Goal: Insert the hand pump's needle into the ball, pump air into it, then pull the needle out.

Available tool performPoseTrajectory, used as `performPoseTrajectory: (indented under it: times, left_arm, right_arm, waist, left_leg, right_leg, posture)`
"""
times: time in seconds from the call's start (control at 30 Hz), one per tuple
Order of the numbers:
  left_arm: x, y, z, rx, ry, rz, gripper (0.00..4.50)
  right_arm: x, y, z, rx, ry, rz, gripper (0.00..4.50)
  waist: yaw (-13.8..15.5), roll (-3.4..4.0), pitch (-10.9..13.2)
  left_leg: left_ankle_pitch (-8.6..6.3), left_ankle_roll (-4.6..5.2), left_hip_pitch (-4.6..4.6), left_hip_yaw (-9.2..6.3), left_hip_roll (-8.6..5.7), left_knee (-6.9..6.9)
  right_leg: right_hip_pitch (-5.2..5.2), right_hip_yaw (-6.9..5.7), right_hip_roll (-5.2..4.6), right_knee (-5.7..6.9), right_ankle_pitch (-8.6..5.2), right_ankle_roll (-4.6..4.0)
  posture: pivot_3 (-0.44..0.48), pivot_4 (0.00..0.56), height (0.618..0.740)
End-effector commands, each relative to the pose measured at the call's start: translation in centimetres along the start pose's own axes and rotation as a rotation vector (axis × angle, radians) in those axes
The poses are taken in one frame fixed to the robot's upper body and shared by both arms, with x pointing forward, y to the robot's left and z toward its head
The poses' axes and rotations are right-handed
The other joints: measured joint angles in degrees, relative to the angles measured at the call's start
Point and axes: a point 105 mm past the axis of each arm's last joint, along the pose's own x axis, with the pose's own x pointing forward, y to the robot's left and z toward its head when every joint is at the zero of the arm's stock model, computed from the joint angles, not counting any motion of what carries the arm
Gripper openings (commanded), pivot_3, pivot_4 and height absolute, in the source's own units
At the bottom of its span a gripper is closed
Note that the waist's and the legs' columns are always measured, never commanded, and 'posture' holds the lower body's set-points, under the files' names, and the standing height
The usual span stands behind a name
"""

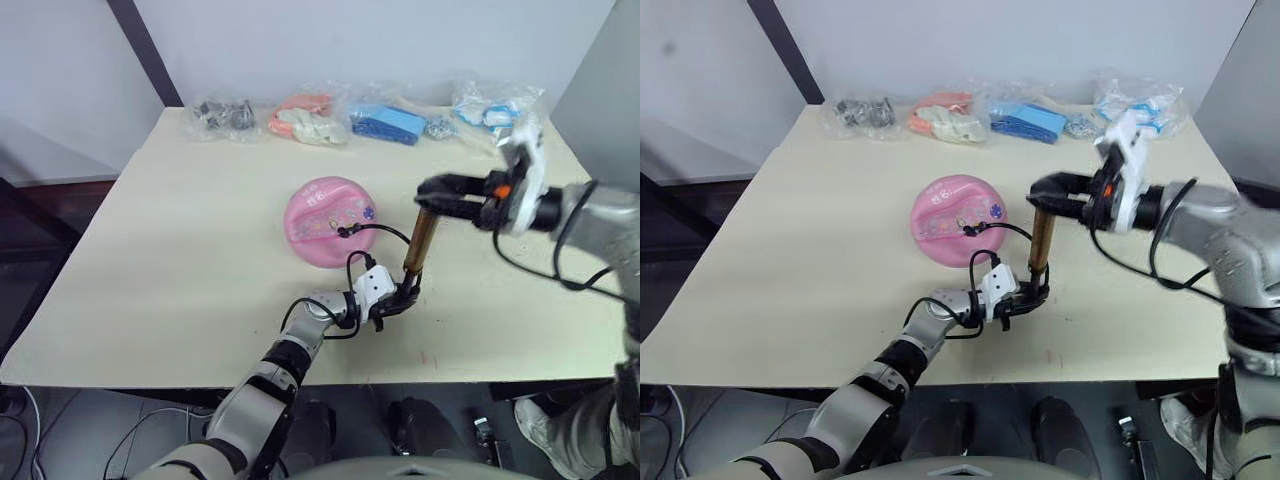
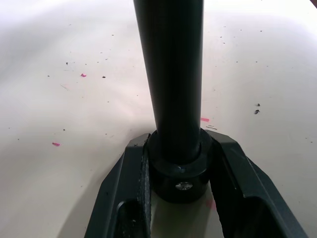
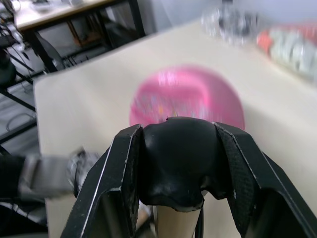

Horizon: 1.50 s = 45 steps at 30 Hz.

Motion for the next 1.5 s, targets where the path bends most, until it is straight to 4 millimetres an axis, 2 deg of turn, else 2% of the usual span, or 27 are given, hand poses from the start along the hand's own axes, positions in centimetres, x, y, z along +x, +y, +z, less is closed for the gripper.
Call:
performPoseTrajectory:
  times: [0.03, 0.1, 0.17, 0.23, 0.3, 0.37, 0.4, 0.47, 0.63, 0.67, 0.73, 0.77, 0.8, 0.83, 0.93, 1.0, 1.07, 1.23, 1.37, 1.5]
  left_arm:
    - [-1.3, -2.8, -5.7, -0.112, 0.191, -0.058, 1.11]
    - [-1.3, -2.8, -5.8, -0.114, 0.192, -0.057, 1.11]
    - [-1.3, -2.9, -5.9, -0.116, 0.196, -0.057, 1.11]
    - [-1.4, -2.9, -6.0, -0.117, 0.198, -0.057, 1.11]
    - [-1.4, -2.9, -6.0, -0.116, 0.199, -0.059, 1.11]
    - [-1.4, -2.8, -6.0, -0.114, 0.199, -0.060, 1.11]
    - [-1.4, -2.8, -6.0, -0.114, 0.199, -0.060, 1.11]
    - [-1.5, -2.8, -5.9, -0.112, 0.199, -0.061, 1.11]
    - [-1.6, -2.6, -5.9, -0.111, 0.198, -0.056, 1.11]
    - [-1.7, -2.6, -5.9, -0.112, 0.198, -0.055, 1.11]
    - [-1.7, -2.7, -6.0, -0.115, 0.198, -0.054, 1.11]
    - [-1.8, -2.7, -6.0, -0.116, 0.197, -0.054, 1.11]
    - [-1.8, -2.7, -5.9, -0.116, 0.196, -0.053, 1.11]
    - [-1.8, -2.7, -5.9, -0.116, 0.194, -0.051, 1.11]
    - [-1.8, -2.7, -5.9, -0.117, 0.192, -0.047, 1.11]
    - [-1.9, -2.7, -6.0, -0.119, 0.195, -0.044, 1.11]
    - [-1.9, -2.7, -6.0, -0.121, 0.197, -0.043, 1.11]
    - [-1.8, -2.8, -5.9, -0.123, 0.194, -0.046, 1.11]
    - [-1.7, -2.8, -5.8, -0.122, 0.192, -0.050, 1.11]
    - [-1.6, -2.8, -5.8, -0.121, 0.193, -0.051, 1.11]
  right_arm:
    - [-3.0, 0.4, 6.6, -0.147, -0.158, -0.079, 1.69]
    - [-3.6, 0.5, 7.6, -0.157, -0.174, -0.095, 1.69]
    - [-3.7, 0.4, 7.4, -0.158, -0.163, -0.109, 1.69]
    - [-3.5, 0.1, 5.9, -0.141, -0.127, -0.120, 1.69]
    - [-2.7, -0.3, 3.0, -0.097, -0.071, -0.124, 1.69]
    - [-2.2, -0.5, 1.2, -0.060, -0.051, -0.125, 1.69]
    - [-1.8, -0.7, -0.4, -0.030, -0.030, -0.131, 1.69]
    - [-0.9, -1.0, -4.9, 0.013, 0.067, -0.140, 1.69]
    - [1.0, 0.1, -13.7, 0.106, 0.237, -0.119, 1.69]
    - [1.4, 0.5, -14.9, 0.118, 0.260, -0.107, 1.69]
    - [2.1, 2.1, -19.1, 0.211, 0.323, -0.074, 1.69]
    - [2.2, 2.7, -20.6, 0.227, 0.356, -0.061, 1.69]
    - [2.2, 3.1, -21.1, 0.237, 0.363, -0.053, 1.69]
    - [2.2, 3.0, -20.8, 0.237, 0.344, -0.058, 1.69]
    - [2.2, 2.2, -19.2, 0.219, 0.283, -0.076, 1.69]
    - [1.7, 0.4, -14.3, 0.149, 0.172, -0.103, 1.69]
    - [1.1, -0.4, -10.4, 0.087, 0.090, -0.107, 1.69]
    - [-1.0, -0.1, -1.7, -0.008, -0.063, -0.059, 1.69]
    - [-2.4, 0.6, 2.0, -0.039, -0.108, -0.034, 1.69]
    - [-4.3, 1.0, 6.1, -0.087, -0.173, -0.049, 1.69]
  waist:
    - [0.12, -0.09, 0.08]
    - [0.11, -0.20, 0.23]
    - [0.13, -0.14, 0.30]
    - [0.13, -0.19, 0.32]
    - [0.15, -0.21, 0.31]
    - [0.16, -0.43, 0.19]
    - [0.15, -0.42, 0.19]
    - [0.11, -0.54, 0.10]
    - [-0.33, -0.72, -0.55]
    - [-0.35, -0.74, -0.63]
    - [-0.38, -0.68, -0.74]
    - [-0.43, -0.90, -1.07]
    - [-0.49, -1.07, -1.24]
    - [-0.60, -1.01, -1.34]
    - [-0.96, -0.98, -1.50]
    - [-0.97, -0.89, -1.46]
    - [-0.99, -0.68, -1.16]
    - [-0.42, -0.18, -0.21]
    - [0.10, -0.17, -0.04]
    - [0.11, -0.13, 0.18]
  left_leg:
    - [0.00, 0.00, -0.01, -0.02, 0.00, 0.00]
    - [0.00, 0.00, -0.03, -0.07, 0.01, -0.01]
    - [0.00, 0.00, -0.11, -0.04, 0.01, -0.01]
    - [0.00, 0.00, -0.14, -0.03, 0.00, 0.00]
    - [0.00, 0.00, -0.16, -0.04, -0.01, 0.00]
    - [0.00, 0.01, -0.12, -0.10, -0.01, 0.00]
    - [0.00, 0.01, -0.09, -0.10, 0.00, 0.00]
    - [0.00, 0.01, 0.00, -0.05, -0.02, 0.00]
    - [-0.01, 0.01, 0.37, -0.06, 0.09, 0.00]
    - [-0.01, 0.00, 0.47, -0.11, 0.14, 0.00]
    - [-0.01, 0.00, 0.50, -0.15, 0.16, -0.01]
    - [-0.01, 0.00, 0.50, -0.15, 0.16, -0.01]
    - [-0.01, 0.00, 0.57, -0.19, 0.18, -0.08]
    - [-0.04, -0.04, 1.08, -0.22, 0.20, -0.29]
    - [-0.09, -0.11, 1.35, -0.23, 0.19, -0.58]
    - [-0.09, -0.11, 1.36, -0.27, 0.19, -0.63]
    - [-0.08, -0.11, 1.30, -0.29, 0.18, -0.65]
    - [-0.07, -0.11, 0.90, -0.29, 0.07, -0.60]
    - [-0.06, -0.11, 0.31, -0.39, 0.04, -0.44]
    - [-0.07, -0.10, 0.18, -0.39, -0.02, -0.31]
  right_leg:
    - [-0.01, -0.02, -0.01, -0.01, -0.01, 0.00]
    - [0.00, -0.07, 0.00, -0.03, -0.02, -0.01]
    - [-0.09, -0.05, -0.02, -0.03, -0.02, -0.01]
    - [-0.10, -0.05, -0.04, -0.03, -0.01, 0.00]
    - [-0.10, -0.06, -0.04, -0.04, -0.01, 0.00]
    - [-0.03, -0.13, -0.03, -0.04, -0.03, 0.00]
    - [0.02, -0.12, -0.02, -0.05, -0.03, 0.01]
    - [0.08, -0.08, -0.04, -0.04, -0.03, 0.03]
    - [0.37, -0.12, 0.07, -0.03, -0.07, 0.05]
    - [0.49, -0.17, 0.13, -0.04, -0.10, 0.01]
    - [0.51, -0.22, 0.13, -0.03, -0.20, -0.18]
    - [0.51, -0.21, 0.13, -0.03, -0.20, -0.18]
    - [0.57, -0.26, 0.16, -0.03, -0.20, -0.16]
    - [0.99, -0.33, 0.14, -0.05, -0.35, -0.25]
    - [1.11, -0.32, 0.11, -0.05, -0.54, -0.35]
    - [1.10, -0.35, 0.12, -0.05, -0.53, -0.34]
    - [1.07, -0.38, 0.11, -0.05, -0.50, -0.30]
    - [0.80, -0.37, 0.02, -0.06, -0.47, -0.23]
    - [0.35, -0.47, 0.02, -0.05, -0.46, -0.22]
    - [0.30, -0.50, -0.08, -0.04, -0.45, -0.22]
  posture:
    - [0.000, 0.150, 0.740]
    - [0.000, 0.150, 0.740]
    - [0.000, 0.150, 0.740]
    - [0.000, 0.150, 0.740]
    - [0.000, 0.150, 0.740]
    - [0.000, 0.150, 0.740]
    - [0.000, 0.150, 0.740]
    - [0.000, 0.150, 0.740]
    - [0.000, 0.150, 0.740]
    - [0.000, 0.150, 0.740]
    - [0.000, 0.150, 0.740]
    - [0.000, 0.150, 0.740]
    - [0.000, 0.150, 0.740]
    - [0.000, 0.150, 0.740]
    - [0.000, 0.150, 0.740]
    - [0.000, 0.150, 0.740]
    - [0.000, 0.150, 0.740]
    - [0.000, 0.150, 0.740]
    - [0.000, 0.150, 0.740]
    - [0.000, 0.150, 0.740]
